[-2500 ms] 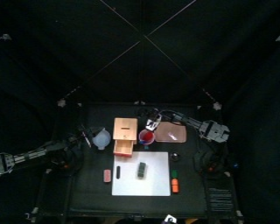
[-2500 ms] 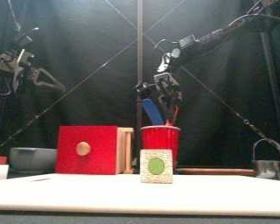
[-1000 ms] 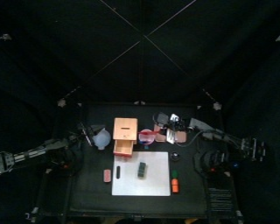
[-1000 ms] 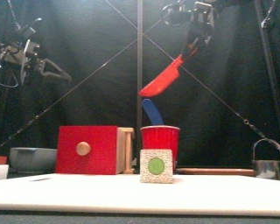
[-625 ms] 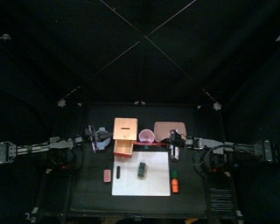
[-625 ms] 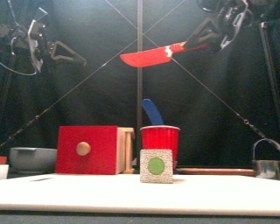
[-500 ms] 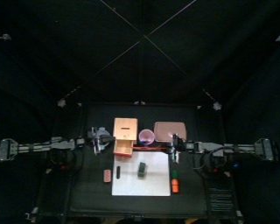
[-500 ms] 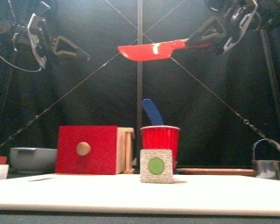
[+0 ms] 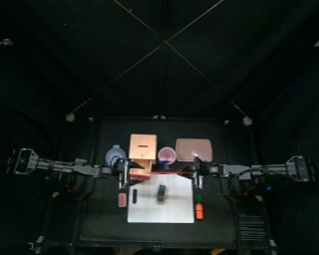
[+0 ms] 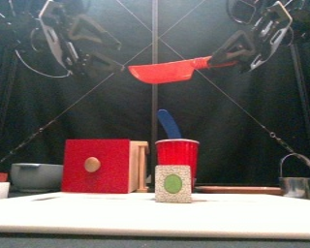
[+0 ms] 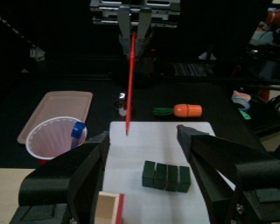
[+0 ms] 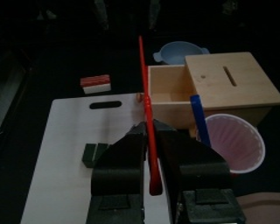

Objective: Place sushi on board then cut the sushi with the knife then place the pieces on the plate
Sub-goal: Grasp knife edge with left hand

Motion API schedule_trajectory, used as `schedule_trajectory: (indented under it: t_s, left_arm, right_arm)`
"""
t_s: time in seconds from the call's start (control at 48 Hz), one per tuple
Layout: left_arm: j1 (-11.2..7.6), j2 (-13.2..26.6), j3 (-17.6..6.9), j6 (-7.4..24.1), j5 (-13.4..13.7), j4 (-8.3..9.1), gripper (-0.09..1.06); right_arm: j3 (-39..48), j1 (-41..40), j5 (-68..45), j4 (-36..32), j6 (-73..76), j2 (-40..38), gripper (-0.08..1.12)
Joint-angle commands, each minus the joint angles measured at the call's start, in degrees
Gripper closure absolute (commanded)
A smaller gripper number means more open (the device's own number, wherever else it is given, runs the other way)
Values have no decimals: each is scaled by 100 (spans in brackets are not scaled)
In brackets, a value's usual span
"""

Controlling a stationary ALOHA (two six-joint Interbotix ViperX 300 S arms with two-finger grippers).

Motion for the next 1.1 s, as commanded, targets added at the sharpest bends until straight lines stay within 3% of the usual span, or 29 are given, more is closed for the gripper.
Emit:
schedule_trajectory:
  t_s: [0.021, 0.188, 0.438, 0.792, 1.104]
  left_arm:
    - [-9, 316, -334, 0, -62, 97, 4]
    - [-9, 562, -536, 0, -53, 62, 8]
    - [35, 782, -615, 0, 0, 62, 27]
    - [70, 888, -747, -9, 18, 62, 30]
    - [123, 879, -773, 0, 747, 18, 45]
  right_arm:
    - [-26, 35, -70, 114, -9, -35, 57]
    - [44, 44, -70, 149, -9, -26, 57]
    - [53, 70, -62, 220, -9, -26, 57]
    - [70, 70, -62, 229, -9, -26, 57]
    - [79, 79, -70, 237, 0, -26, 57]
